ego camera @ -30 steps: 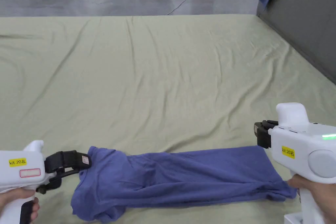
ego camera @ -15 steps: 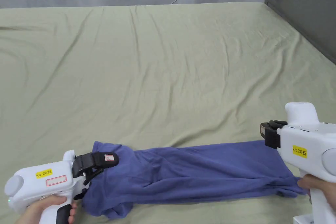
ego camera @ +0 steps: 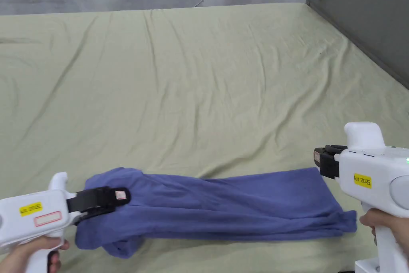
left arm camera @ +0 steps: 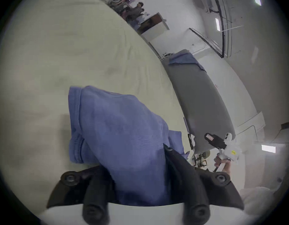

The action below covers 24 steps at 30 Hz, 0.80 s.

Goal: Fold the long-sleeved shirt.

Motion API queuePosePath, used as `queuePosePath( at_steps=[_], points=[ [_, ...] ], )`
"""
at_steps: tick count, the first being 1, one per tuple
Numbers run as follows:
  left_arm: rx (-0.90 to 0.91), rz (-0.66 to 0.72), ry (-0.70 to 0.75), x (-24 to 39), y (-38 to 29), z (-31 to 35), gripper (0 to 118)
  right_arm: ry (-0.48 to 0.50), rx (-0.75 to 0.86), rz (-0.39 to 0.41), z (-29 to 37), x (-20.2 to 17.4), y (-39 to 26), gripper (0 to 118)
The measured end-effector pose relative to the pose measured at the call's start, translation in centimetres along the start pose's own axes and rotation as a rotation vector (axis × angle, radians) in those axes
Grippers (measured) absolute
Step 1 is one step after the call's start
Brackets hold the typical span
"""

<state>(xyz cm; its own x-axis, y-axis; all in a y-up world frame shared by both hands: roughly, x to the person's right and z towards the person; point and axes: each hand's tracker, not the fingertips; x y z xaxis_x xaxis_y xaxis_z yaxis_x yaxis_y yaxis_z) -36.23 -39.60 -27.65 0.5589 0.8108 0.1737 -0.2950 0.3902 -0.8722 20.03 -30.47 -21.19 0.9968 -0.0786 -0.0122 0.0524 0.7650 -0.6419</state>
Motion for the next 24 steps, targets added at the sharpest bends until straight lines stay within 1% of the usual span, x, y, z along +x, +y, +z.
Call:
queuePosePath(
  at_steps=[1, 2, 4, 7, 9, 11, 14, 16, 18, 20, 23, 24],
  points=[
    [-0.002, 0.006, -0.001, -0.4, 0.5, 1.7, 25, 0.003, 0.0, -0.002, 0.0, 0.0, 0.1, 0],
    [0.038, -0.013, 0.027, -0.6, 0.7, 3.3, 25, 0.004, 0.001, -0.003, 0.1, 0.0, 0.1, 0],
    [0.073, -0.007, 0.085, -1.2, 1.2, 6.7, 25, 0.005, 0.003, -0.002, 0.1, -0.1, 0.1, 0],
    [0.115, -0.014, 0.221, -2.0, 1.5, 10.7, 25, 0.008, 0.004, 0.003, 0.2, -0.3, 0.1, 0],
    [0.117, -0.008, 0.256, -1.6, 1.3, 11.2, 25, 0.012, 0.003, 0.003, 0.1, -0.5, 0.2, 0],
    [0.112, -0.025, 0.242, -0.1, 0.8, 10.8, 25, 0.015, 0.002, 0.005, 0.0, -0.5, 0.3, 0],
    [0.097, -0.108, 0.18, 4.2, 0.3, 8.0, 25, 0.018, 0.003, 0.007, 0.0, -0.7, 0.3, 0],
    [0.054, -0.149, 0.158, 6.8, 0.6, 5.4, 25, 0.023, 0.002, 0.009, -0.1, -0.7, 0.3, 0],
    [-0.011, -0.229, 0.185, 10.0, 0.1, 2.0, 24, 0.025, 0.004, 0.011, 0.0, -0.8, 0.2, 0],
    [-0.093, -0.28, 0.292, 12.0, 0.0, -1.9, 25, 0.025, 0.005, 0.018, 0.2, -0.9, 0.0, 0],
    [-0.172, -0.295, 0.482, 14.1, -1.2, -8.6, 25, 0.022, 0.007, 0.022, 0.5, -0.6, -0.3, 0],
    [-0.185, -0.338, 0.541, 13.8, -1.4, -10.8, 25, 0.022, 0.007, 0.02, 0.5, -0.4, -0.4, 0]
  ],
)
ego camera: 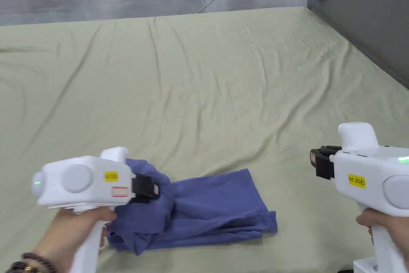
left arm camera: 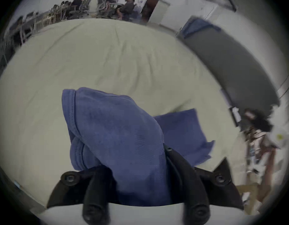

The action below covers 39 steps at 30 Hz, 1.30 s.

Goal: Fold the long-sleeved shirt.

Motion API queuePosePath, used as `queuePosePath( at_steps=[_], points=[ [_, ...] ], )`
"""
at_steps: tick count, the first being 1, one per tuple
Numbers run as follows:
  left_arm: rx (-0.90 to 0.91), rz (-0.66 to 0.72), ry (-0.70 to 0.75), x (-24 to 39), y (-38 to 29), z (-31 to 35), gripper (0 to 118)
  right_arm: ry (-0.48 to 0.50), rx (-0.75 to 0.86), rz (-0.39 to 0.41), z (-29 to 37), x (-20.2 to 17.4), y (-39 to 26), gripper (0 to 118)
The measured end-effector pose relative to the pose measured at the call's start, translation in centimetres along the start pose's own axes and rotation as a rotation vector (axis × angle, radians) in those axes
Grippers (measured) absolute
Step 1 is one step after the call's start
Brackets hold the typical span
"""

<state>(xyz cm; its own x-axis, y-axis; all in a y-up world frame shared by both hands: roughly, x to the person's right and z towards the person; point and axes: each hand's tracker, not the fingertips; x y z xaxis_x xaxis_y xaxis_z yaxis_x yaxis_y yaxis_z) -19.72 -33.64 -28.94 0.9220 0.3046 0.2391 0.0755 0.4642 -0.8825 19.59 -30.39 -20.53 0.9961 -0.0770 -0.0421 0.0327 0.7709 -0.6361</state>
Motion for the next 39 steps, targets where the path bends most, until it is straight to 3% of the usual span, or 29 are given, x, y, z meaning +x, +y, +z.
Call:
queuePosePath(
  at_steps=[1, 2, 5, 6, 10, 14, 16, 17, 18, 19, 20, 22, 26, 29, 34, 36, 38, 39],
  points=[
    [-0.008, -0.024, 0.059, 1.6, 0.1, -1.6, 28, 0.0, -0.001, -0.002, 0.1, 0.1, -0.1, 0],
    [-0.01, -0.049, 0.079, 2.9, 0.1, -2.7, 40, 0.0, -0.002, -0.003, 0.2, 0.2, -0.2, 0],
    [-0.023, -0.083, -0.088, 5.6, 0.1, -4.7, 98, -0.003, -0.006, -0.008, 0.3, 0.7, -0.4, 0],
    [-0.008, -0.058, -0.164, 6.4, 0.1, -4.9, 107, -0.003, -0.009, -0.011, 0.2, 0.8, -0.4, 0],
    [0.041, 0.058, -0.413, 7.3, 1.1, -3.8, 107, -0.004, -0.015, -0.019, 0.1, 1.1, -0.5, 0],
    [0.153, 0.119, -0.43, 5.5, 2.2, -0.5, 107, 0.005, -0.015, -0.016, 0.2, 1.0, -0.5, 0],
    [0.194, 0.116, -0.386, 4.4, 2.1, 1.3, 101, 0.008, -0.013, -0.014, 0.2, 0.9, -0.5, 0],
    [0.214, 0.098, -0.34, 3.8, 1.8, 2.0, 83, 0.01, -0.013, -0.014, 0.2, 0.8, -0.5, 0],
    [0.217, 0.066, -0.275, 3.4, 1.5, 2.5, 32, 0.014, -0.013, -0.015, 0.1, 0.7, -0.5, 0],
    [0.204, 0.028, -0.199, 3.8, 0.9, 2.5, 0, 0.017, -0.012, -0.015, 0.1, 0.7, -0.5, 0],
    [0.216, 0.0, -0.124, 4.0, 0.2, 2.7, 0, 0.018, -0.012, -0.015, 0.1, 0.7, -0.5, 0],
    [0.169, -0.086, -0.097, 4.2, -0.9, 2.0, 0, 0.019, -0.014, -0.013, 0.0, 0.6, -0.5, 0],
    [0.124, -0.108, -0.115, 6.4, -1.8, -1.7, 0, 0.017, -0.024, -0.014, -0.2, 0.6, -0.7, 0],
    [0.082, -0.201, -0.035, 9.2, -2.2, -6.0, 0, 0.018, -0.028, -0.017, 0.0, 0.6, -0.9, 0],
    [-0.081, -0.234, -0.099, 13.5, -3.3, -13.0, 0, 0.006, -0.032, -0.018, 0.0, 0.7, -0.9, 0],
    [0.011, -0.313, -0.019, 14.9, -3.7, -13.5, 0, 0.005, -0.037, -0.019, 0.0, 0.7, -1.0, 0],
    [0.011, -0.295, -0.096, 15.2, -3.2, -12.8, 0, 0.007, -0.04, -0.021, -0.1, 0.6, -0.9, 0],
    [0.0, -0.273, -0.211, 14.7, -2.8, -12.3, 0, 0.018, -0.044, -0.023, -0.4, 0.4, -0.6, 0]
  ],
)
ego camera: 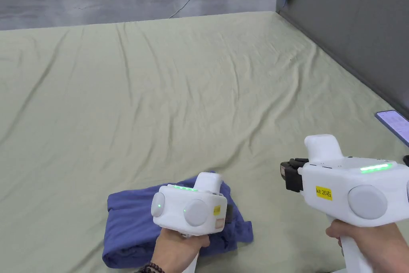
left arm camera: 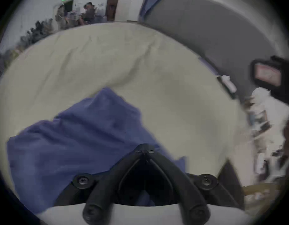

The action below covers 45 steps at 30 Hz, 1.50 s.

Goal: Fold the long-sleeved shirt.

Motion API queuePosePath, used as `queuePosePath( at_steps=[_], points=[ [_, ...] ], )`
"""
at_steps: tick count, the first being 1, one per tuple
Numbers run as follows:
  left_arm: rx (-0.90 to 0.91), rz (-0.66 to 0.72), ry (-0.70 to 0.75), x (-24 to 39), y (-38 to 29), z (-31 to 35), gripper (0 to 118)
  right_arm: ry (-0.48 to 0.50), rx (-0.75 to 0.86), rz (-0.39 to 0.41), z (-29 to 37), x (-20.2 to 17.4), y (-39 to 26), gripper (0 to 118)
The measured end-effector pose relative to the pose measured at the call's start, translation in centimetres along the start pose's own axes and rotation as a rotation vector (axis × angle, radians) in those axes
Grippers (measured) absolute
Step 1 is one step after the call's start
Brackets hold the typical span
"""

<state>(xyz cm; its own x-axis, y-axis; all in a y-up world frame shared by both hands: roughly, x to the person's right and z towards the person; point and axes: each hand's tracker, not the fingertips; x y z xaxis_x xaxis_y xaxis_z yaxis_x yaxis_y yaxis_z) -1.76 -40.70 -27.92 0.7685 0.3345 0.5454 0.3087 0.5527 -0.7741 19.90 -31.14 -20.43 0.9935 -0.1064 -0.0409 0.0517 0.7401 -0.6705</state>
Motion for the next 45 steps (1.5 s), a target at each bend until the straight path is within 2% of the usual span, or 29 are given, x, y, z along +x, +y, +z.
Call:
queuePosePath(
  at_steps=[2, 3, 5, 6, 9, 14, 19, 20, 24, 25, 26, 28, 29, 30, 32, 35, 40, 41, 42, 43, 44, 45],
  points=[
    [-0.048, 0.064, -0.278, -1.0, 0.3, 0.6, 0, 0.041, -0.009, -0.014, -0.5, -0.5, 0.8, 0],
    [-0.053, 0.07, -0.249, -0.7, 0.2, 1.0, 0, 0.059, -0.006, -0.024, -0.7, -0.9, 1.2, 0],
    [0.001, -0.003, -0.111, -0.8, -0.1, 3.1, 0, 0.118, 0.014, -0.032, -1.0, -1.8, 2.1, 0],
    [0.021, -0.015, -0.108, -1.4, -0.1, 4.4, 0, 0.128, 0.013, -0.034, -1.3, -2.4, 2.7, 0],
    [0.111, 0.09, -0.163, -4.9, -0.4, 9.3, 0, 0.229, -0.048, -0.041, -3.6, -4.6, 4.2, 0],
    [0.257, 0.244, -0.087, -11.4, -1.9, 16.5, 0, 0.455, -0.228, -0.111, -9.3, -8.6, 4.2, 0],
    [0.271, 0.337, -0.03, -16.1, -4.0, 19.3, 0, 0.524, -0.38, -0.12, -13.7, -11.1, 1.9, 0],
    [0.287, 0.364, -0.037, -16.8, -4.4, 19.5, 3, 0.535, -0.408, -0.129, -14.4, -11.0, 1.4, 0],
    [0.281, 0.475, -0.102, -19.0, -6.1, 19.6, 109, 0.461, -0.487, -0.237, -16.6, -7.9, -1.4, 0],
    [0.268, 0.499, -0.11, -19.3, -6.5, 19.2, 114, 0.451, -0.512, -0.258, -17.1, -6.8, -2.1, 0],
    [0.26, 0.517, -0.122, -19.8, -6.9, 18.7, 114, 0.434, -0.513, -0.272, -17.3, -5.8, -2.8, 0],
    [0.247, 0.557, -0.136, -20.8, -7.7, 17.7, 114, 0.582, -0.473, -0.432, -17.3, -3.5, -3.7, 0],
    [0.222, 0.586, -0.133, -21.5, -7.9, 16.9, 114, 0.528, -0.502, -0.474, -17.3, -2.9, -4.1, 0],
    [0.202, 0.609, -0.137, -21.9, -8.1, 16.1, 114, 0.526, -0.489, -0.489, -17.3, -2.5, -4.4, 0],
    [0.16, 0.665, -0.18, -22.6, -8.5, 14.3, 114, 0.566, -0.473, -0.484, -17.4, -1.9, -5.0, 0],
    [0.189, 0.695, -0.339, -22.3, -8.7, 11.8, 111, 0.568, -0.463, -0.498, -17.5, -2.2, -5.3, 0],
    [0.225, 0.71, -0.379, -22.3, -7.7, 8.9, 110, 0.562, -0.458, -0.484, -17.3, -2.5, -5.2, 0],
    [0.22, 0.692, -0.376, -22.1, -7.3, 8.7, 101, 0.559, -0.457, -0.482, -17.3, -2.6, -5.2, 0],
    [0.226, 0.658, -0.33, -21.7, -7.0, 9.1, 48, 0.557, -0.456, -0.48, -17.2, -2.7, -5.2, 0],
    [0.22, 0.63, -0.279, -21.5, -6.6, 9.2, 4, 0.552, -0.455, -0.478, -17.2, -2.8, -5.2, 0],
    [0.176, 0.608, -0.241, -21.2, -6.4, 9.0, 4, 0.546, -0.454, -0.477, -17.2, -2.9, -5.1, 0],
    [0.19, 0.579, -0.275, -21.0, -6.3, 9.2, 4, 0.53, -0.454, -0.472, -17.0, -3.3, -4.9, 0]
  ],
)
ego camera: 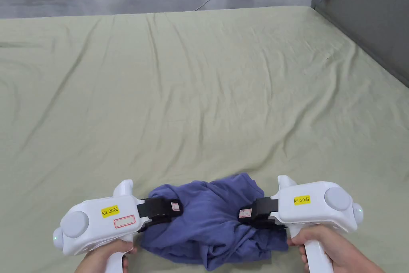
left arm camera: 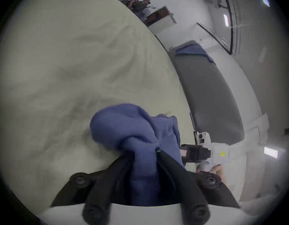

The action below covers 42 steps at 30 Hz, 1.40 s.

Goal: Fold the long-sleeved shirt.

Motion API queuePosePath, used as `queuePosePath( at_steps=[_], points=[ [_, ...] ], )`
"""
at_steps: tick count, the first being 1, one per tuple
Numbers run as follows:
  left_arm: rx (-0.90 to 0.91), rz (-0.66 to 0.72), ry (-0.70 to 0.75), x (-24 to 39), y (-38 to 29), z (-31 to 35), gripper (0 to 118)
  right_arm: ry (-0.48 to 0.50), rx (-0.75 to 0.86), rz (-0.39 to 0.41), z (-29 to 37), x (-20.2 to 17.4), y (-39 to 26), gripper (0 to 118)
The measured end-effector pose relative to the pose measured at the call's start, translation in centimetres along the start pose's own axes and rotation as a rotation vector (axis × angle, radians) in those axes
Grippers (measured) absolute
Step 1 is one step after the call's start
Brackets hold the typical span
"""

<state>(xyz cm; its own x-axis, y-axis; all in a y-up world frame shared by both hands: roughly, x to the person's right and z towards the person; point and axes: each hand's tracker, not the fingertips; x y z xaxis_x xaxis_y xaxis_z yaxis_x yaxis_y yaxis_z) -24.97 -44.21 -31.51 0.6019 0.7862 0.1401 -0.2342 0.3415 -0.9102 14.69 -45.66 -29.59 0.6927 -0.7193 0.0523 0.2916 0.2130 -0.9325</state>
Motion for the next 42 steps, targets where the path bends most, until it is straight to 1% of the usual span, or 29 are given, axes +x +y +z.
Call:
queuePosePath(
  at_steps=[2, 3, 4, 5, 7, 10, 12, 14, 16, 18, 20, 22, 25, 27, 28, 29, 30, 31, 32, 33, 35, 36, 37, 38, 39, 40, 41, 42],
  points=[
    [0.015, -0.033, -0.001, 0.7, 0.2, 0.5, 4, -0.071, 0.012, 0.026, 0.2, -1.5, -0.1, 0],
    [0.027, -0.028, 0.0, 0.8, 0.5, 1.1, 4, -0.124, 0.023, 0.051, 0.4, -2.6, -0.2, 0],
    [0.043, -0.018, -0.02, 0.8, 0.7, 2.2, 4, -0.182, 0.046, 0.097, 0.6, -4.3, -0.5, 0],
    [0.057, -0.018, -0.033, 0.7, 1.0, 2.9, 4, -0.222, 0.082, 0.166, 0.6, -6.0, -0.8, 0],
    [0.066, -0.051, -0.026, 0.7, 1.5, 4.2, 4, -0.237, 0.164, 0.295, 0.6, -9.6, -1.5, 0],
    [0.081, -0.073, -0.016, -0.1, 2.9, 7.2, 4, -0.279, 0.304, 0.442, -0.7, -15.6, -2.3, 0],
    [0.103, -0.103, 0.018, -1.0, 3.9, 10.0, 4, -0.295, 0.389, 0.548, -2.6, -19.4, -2.7, 0],
    [0.119, -0.11, 0.042, -3.2, 5.2, 13.4, 4, -0.293, 0.453, 0.639, -5.2, -23.2, -3.4, 0],
    [0.134, -0.124, 0.085, -4.7, 6.2, 17.3, 4, -0.249, 0.496, 0.697, -8.3, -26.5, -4.0, 0],
    [0.151, -0.136, 0.156, -7.5, 7.8, 21.4, 4, -0.227, 0.52, 0.747, -12.0, -29.7, -4.8, 0],
    [0.181, -0.144, 0.256, -10.7, 9.7, 25.6, 4, -0.195, 0.528, 0.779, -16.0, -32.4, -5.5, 0],
    [0.207, -0.121, 0.324, -13.7, 11.2, 30.1, 4, -0.171, 0.494, 0.809, -20.0, -34.9, -6.2, 0],
    [0.217, -0.102, 0.438, -17.7, 12.9, 35.7, 4, -0.111, 0.426, 0.82, -25.1, -37.9, -7.2, 0],
    [0.25, -0.075, 0.499, -20.0, 13.2, 38.5, 4, -0.096, 0.403, 0.848, -27.7, -39.2, -7.7, 0],
    [0.279, -0.032, 0.518, -21.1, 13.4, 39.3, 6, -0.109, 0.395, 0.879, -28.6, -39.8, -8.2, 0],
    [0.304, 0.016, 0.537, -22.0, 13.3, 40.0, 18, -0.135, 0.388, 0.899, -29.3, -40.4, -8.5, 0],
    [0.332, 0.039, 0.582, -22.5, 13.1, 40.4, 59, -0.134, 0.386, 0.896, -29.4, -40.6, -8.6, 0],
    [0.361, 0.026, 0.648, -22.6, 12.9, 40.4, 94, -0.124, 0.379, 0.892, -29.3, -40.8, -8.6, 0],
    [0.375, 0.0, 0.676, -22.7, 12.6, 40.4, 112, -0.113, 0.369, 0.885, -29.2, -40.9, -8.5, 0],
    [0.39, -0.034, 0.663, -22.5, 12.1, 40.8, 116, -0.101, 0.365, 0.878, -28.8, -41.0, -8.4, 0],
    [0.457, -0.06, 0.648, -21.7, 11.4, 41.6, 116, -0.101, 0.376, 0.887, -27.9, -41.0, -8.3, 0],
    [0.467, -0.058, 0.665, -21.4, 11.4, 41.7, 116, -0.104, 0.383, 0.894, -27.3, -41.0, -8.2, 0],
    [0.484, -0.05, 0.691, -20.6, 11.3, 41.7, 113, -0.105, 0.386, 0.895, -26.6, -41.0, -8.1, 0],
    [0.487, -0.045, 0.699, -19.5, 11.2, 41.7, 100, -0.102, 0.393, 0.89, -25.8, -41.0, -7.9, 0],
    [0.503, -0.042, 0.687, -18.4, 10.9, 41.7, 49, -0.099, 0.404, 0.884, -25.0, -40.9, -7.8, 0],
    [0.551, -0.076, 0.633, -16.9, 10.6, 41.6, 3, -0.098, 0.419, 0.879, -23.9, -40.8, -7.6, 0],
    [0.58, -0.124, 0.601, -15.1, 10.3, 41.0, 0, -0.099, 0.436, 0.876, -22.7, -40.7, -7.4, 0],
    [0.591, -0.17, 0.612, -13.3, 9.9, 40.1, 0, -0.097, 0.452, 0.876, -21.6, -40.6, -7.3, 0]
  ],
)
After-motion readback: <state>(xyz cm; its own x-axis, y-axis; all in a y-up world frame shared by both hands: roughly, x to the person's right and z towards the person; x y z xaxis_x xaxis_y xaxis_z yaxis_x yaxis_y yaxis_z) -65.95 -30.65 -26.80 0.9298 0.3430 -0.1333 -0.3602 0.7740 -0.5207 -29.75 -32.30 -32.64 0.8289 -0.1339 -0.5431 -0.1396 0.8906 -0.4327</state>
